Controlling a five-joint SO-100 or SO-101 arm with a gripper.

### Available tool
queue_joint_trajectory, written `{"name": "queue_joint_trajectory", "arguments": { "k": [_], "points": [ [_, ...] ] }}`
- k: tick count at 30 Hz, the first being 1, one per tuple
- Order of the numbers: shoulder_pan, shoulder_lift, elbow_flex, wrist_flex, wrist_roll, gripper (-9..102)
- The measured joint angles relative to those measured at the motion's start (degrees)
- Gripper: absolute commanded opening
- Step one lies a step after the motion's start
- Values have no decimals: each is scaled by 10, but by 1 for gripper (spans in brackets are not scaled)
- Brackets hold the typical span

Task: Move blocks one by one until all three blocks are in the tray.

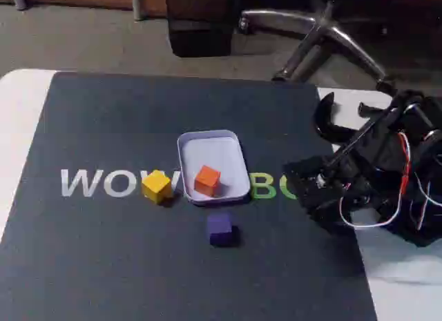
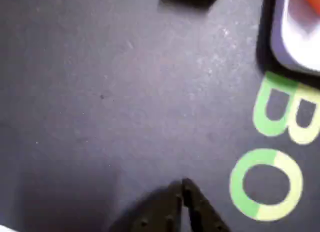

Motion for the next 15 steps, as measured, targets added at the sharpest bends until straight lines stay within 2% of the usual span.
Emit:
{"name": "queue_joint_trajectory", "arguments": {
  "k": [2, 5, 8, 15],
  "points": [
    [7, 0, 0, 0, 4, -4],
    [91, 0, 0, 2, 9, -4],
    [117, 0, 0, 2, 9, -5],
    [126, 0, 0, 1, 2, -8]
  ]
}}
